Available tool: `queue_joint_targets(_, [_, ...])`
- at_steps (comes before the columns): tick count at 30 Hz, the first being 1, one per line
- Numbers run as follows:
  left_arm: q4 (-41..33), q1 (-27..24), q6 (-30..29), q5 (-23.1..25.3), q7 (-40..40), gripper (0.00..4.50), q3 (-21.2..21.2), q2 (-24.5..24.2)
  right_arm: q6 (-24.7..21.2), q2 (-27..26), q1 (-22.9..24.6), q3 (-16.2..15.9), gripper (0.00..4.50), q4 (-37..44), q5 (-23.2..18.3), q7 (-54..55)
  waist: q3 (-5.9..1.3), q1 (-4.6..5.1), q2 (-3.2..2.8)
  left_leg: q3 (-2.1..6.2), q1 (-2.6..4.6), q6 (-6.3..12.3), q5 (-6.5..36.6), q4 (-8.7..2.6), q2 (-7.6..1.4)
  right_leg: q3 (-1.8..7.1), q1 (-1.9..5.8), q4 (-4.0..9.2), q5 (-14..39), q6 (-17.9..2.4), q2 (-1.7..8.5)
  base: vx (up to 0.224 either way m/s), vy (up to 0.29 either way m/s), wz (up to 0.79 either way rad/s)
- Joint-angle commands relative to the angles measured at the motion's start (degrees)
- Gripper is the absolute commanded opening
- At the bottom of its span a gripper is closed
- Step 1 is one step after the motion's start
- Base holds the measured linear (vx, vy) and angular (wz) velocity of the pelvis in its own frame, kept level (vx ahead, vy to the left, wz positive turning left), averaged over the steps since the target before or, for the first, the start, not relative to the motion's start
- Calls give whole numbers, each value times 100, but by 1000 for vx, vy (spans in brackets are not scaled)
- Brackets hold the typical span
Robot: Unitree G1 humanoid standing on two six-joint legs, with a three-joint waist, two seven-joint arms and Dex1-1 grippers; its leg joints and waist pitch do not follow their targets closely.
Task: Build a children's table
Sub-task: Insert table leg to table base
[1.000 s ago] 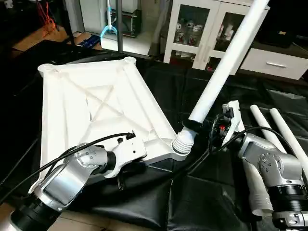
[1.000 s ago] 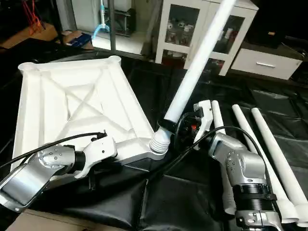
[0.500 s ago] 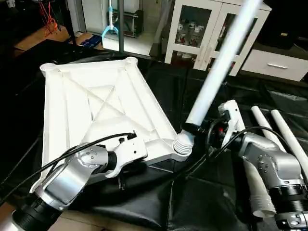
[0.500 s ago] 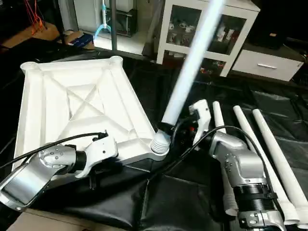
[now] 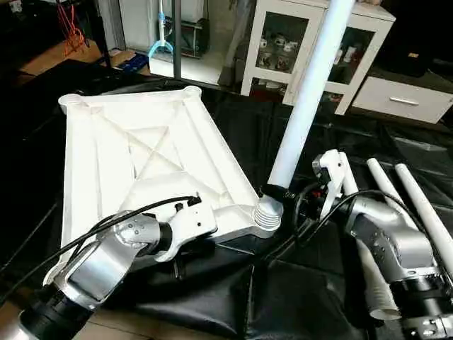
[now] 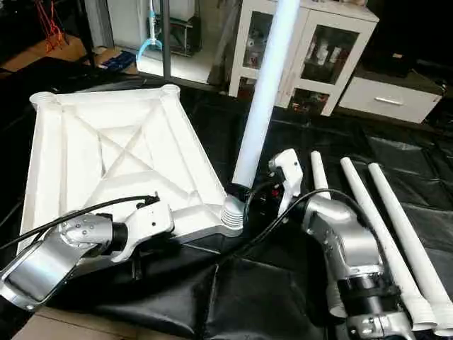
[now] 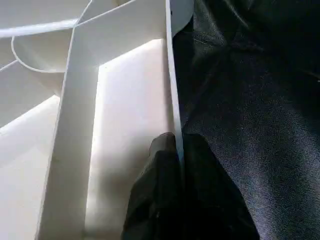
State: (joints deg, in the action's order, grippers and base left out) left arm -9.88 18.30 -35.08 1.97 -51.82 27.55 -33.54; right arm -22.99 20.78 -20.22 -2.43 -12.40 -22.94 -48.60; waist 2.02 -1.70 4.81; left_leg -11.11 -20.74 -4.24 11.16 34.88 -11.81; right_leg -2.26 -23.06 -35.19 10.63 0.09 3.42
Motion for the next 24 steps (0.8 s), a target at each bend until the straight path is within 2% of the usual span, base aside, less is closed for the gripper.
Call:
queue_joint_targets(1, [41,-95,168,-106,-46,0,138,69,-95,104,299,112,186,-489,229,338,-178,55,5,125,84,-118,1833,-483,-155,211,58,582,2892,-450,362,0,0,0])
queue_joint_targets(2, [50,-93,176,-103,-47,0,138,68,-45,97,350,173,186,-503,215,382,-177,46,-11,120,98,-114,1831,-488,-161,216,50,584,2807,-474,361,0,0,0])
queue_joint_targets(7, [81,-81,187,-84,-57,0,127,94,69,-8,540,421,186,-483,93,498,-179,50,-4,123,91,-121,1875,-507,-163,219,63,575,2687,-534,358,0,0,0])
queue_joint_targets(16, [95,-67,181,-57,-77,0,111,124,344,-77,962,360,186,-320,142,528,-155,34,-13,124,136,-139,2113,-517,-163,222,19,637,3011,-432,361,0,0,0])
queue_joint_targets(20, [100,-67,178,-46,-68,0,109,138,660,-144,1155,386,186,-207,236,586,-164,33,-9,120,119,-128,2065,-535,-170,234,34,617,2762,-498,362,0,0,0])
queue_joint_targets(24, [95,-84,169,-37,-50,0,95,157,970,-340,1441,544,186,-125,144,699,-150,38,4,129,108,-134,2150,-547,-168,237,29,637,2954,-441,376,0,0,0])
